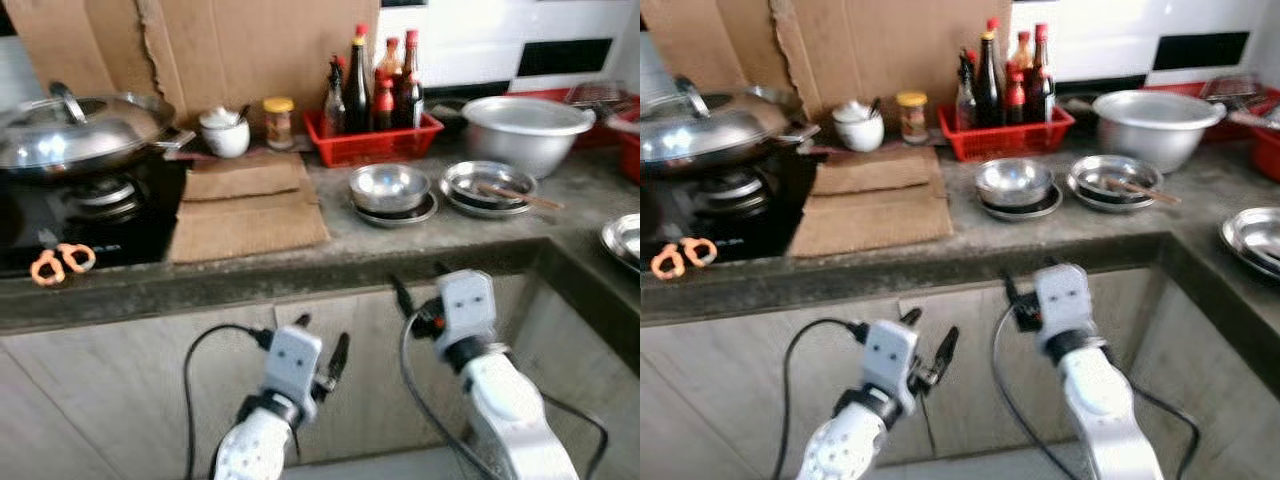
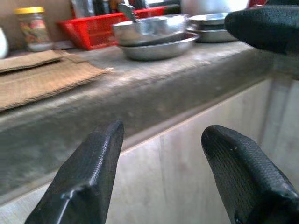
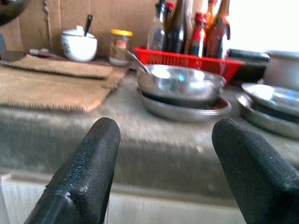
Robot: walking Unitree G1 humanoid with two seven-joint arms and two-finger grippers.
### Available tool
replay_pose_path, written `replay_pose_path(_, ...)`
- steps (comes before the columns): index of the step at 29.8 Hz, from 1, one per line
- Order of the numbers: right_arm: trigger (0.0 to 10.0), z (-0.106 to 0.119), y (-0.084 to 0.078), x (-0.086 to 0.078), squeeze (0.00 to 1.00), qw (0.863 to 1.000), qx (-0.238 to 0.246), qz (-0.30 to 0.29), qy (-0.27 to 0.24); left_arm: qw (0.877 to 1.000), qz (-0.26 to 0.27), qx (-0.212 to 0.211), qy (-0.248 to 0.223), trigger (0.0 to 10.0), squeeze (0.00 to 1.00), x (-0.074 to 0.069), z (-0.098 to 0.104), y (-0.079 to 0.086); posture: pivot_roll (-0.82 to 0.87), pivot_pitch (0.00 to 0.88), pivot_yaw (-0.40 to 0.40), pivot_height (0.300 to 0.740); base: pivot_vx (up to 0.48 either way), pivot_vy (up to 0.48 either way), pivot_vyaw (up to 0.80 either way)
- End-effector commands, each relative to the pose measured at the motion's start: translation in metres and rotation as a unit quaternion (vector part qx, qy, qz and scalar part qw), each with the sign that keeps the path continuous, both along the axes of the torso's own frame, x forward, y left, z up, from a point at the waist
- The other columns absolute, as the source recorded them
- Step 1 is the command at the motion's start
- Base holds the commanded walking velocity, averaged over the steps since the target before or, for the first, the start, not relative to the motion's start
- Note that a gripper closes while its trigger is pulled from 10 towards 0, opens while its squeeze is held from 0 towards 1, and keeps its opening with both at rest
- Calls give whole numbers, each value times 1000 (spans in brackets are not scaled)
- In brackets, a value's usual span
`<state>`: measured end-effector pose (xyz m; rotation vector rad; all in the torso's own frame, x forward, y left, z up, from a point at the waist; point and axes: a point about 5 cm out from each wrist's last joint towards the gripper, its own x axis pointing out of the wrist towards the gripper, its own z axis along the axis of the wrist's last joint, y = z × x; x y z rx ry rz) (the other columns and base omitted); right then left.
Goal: Kitchen organization
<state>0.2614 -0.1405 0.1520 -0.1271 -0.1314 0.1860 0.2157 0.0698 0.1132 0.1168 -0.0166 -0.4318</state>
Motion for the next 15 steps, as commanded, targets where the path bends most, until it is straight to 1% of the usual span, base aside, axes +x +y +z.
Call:
replay_pose_path(1,10000,4,6,3,0,1000,6,12,-9,1000,8,9,-7,10000,0,2,2,6,96,0,-24,740,300,0,0)
replay_pose_path(6,10000,6,8,3,0,1000,4,19,-15,1000,9,9,-7,10000,0,2,2,6,96,0,-24,740,294,0,0)
replay_pose_path(8,10000,14,12,8,0,999,4,32,-28,1000,10,8,-8,10000,0,2,2,6,95,0,-21,740,294,0,0)
replay_pose_path(11,10000,18,12,11,0,999,3,39,-37,1000,9,8,-6,10000,0,2,2,6,94,0,-25,740,295,0,0)
replay_pose_path(13,10000,23,15,15,0,997,4,54,-47,1000,9,7,-7,10000,0,2,2,5,95,0,-24,740,266,0,0)
replay_pose_path(14,10000,27,17,18,0,996,-6,68,-56,1000,6,3,-5,10000,0,2,2,5,94,0,-24,740,247,0,0)
replay_pose_path(15,10000,27,17,18,0,996,-6,68,-56,1000,6,3,-5,10000,0,2,2,5,94,0,-24,740,247,0,0)
